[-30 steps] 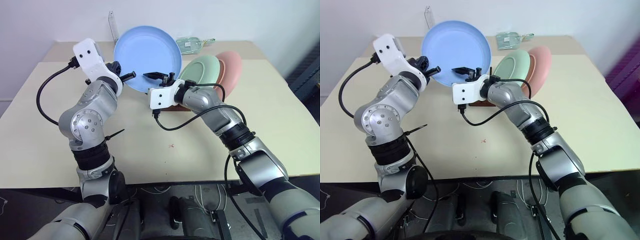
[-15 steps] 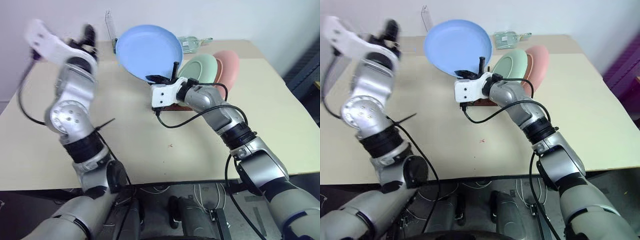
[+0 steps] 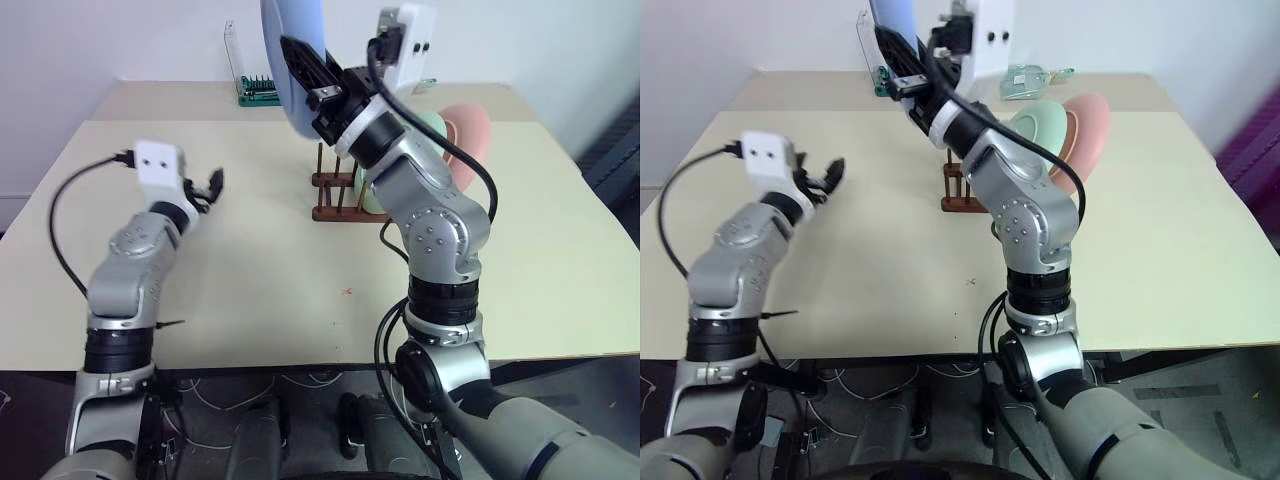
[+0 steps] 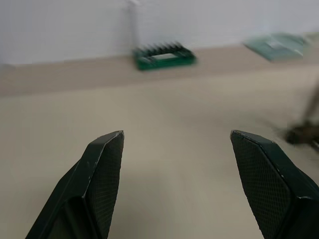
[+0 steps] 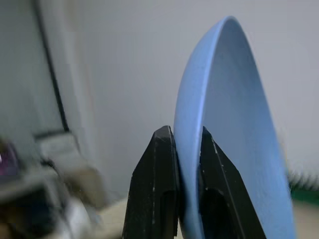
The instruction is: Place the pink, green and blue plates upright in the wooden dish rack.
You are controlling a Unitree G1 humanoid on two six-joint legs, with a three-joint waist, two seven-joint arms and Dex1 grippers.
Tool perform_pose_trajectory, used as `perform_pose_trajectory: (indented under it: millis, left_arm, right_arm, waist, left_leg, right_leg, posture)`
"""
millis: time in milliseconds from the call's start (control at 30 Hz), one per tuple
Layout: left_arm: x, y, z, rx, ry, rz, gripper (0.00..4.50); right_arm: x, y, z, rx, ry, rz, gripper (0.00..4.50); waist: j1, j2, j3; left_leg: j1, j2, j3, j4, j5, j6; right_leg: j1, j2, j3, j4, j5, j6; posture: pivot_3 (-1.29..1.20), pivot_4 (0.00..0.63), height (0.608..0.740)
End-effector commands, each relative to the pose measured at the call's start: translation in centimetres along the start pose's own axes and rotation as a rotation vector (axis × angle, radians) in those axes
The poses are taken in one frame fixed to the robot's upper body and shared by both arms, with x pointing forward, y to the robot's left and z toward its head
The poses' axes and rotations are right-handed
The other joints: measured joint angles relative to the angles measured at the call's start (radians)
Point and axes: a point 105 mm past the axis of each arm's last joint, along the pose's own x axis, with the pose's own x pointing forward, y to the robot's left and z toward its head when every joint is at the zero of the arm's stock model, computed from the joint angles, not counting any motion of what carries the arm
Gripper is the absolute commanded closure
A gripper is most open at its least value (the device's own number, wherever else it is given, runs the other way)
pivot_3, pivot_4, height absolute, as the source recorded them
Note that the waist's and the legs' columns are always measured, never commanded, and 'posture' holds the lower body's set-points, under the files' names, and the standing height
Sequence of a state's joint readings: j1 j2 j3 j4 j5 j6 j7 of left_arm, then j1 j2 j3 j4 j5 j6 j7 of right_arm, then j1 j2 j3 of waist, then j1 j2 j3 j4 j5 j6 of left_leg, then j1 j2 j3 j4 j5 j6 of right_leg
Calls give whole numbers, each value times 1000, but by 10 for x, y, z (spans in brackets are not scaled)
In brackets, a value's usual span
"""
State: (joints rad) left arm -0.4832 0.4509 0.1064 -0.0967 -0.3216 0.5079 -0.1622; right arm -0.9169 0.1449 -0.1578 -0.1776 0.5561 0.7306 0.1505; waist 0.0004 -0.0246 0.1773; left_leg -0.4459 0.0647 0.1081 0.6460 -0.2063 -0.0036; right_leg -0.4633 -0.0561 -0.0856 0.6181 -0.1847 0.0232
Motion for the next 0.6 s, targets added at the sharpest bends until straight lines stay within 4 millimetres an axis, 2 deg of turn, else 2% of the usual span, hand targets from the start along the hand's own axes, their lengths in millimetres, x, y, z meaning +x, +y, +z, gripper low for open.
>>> perform_pose_trajectory:
  millis: [33,133,233,433,600]
  left_arm:
    - [-7,-30,21,87,-135,-138,1022]
    - [-16,-53,14,114,-150,-275,1022]
    - [-24,-63,6,116,-137,-358,1022]
    - [-33,-72,-1,115,-115,-434,1022]
    - [-38,-78,-17,158,-53,-486,1022]
  right_arm:
    - [-4,-6,5,63,-8,-85,4500]
    - [-6,-20,-1,96,9,-180,4500]
    - [-6,-24,-3,95,16,-206,4500]
    - [-4,-29,-7,137,36,-229,4500]
    - [1,-29,-7,165,39,-228,4500]
  waist:
    - [-1,1,0]
    - [-11,1,0]
    - [-19,1,1]
    - [-17,1,1]
    - [-17,2,1]
  left_leg:
    - [0,0,0,0,0,0]
    - [-1,0,2,-1,0,1]
    - [-1,0,2,-1,2,3]
    - [-1,2,1,-1,2,4]
    - [-1,2,1,-1,2,4]
  right_leg:
    - [0,0,0,0,0,0]
    - [-2,0,0,0,0,0]
    - [-2,1,0,0,0,0]
    - [-2,7,0,0,0,1]
    - [-1,6,0,0,0,1]
  posture:
    - [0,150,730]
    - [0,150,730]
    - [0,150,730]
    - [0,150,730]
    - [0,150,730]
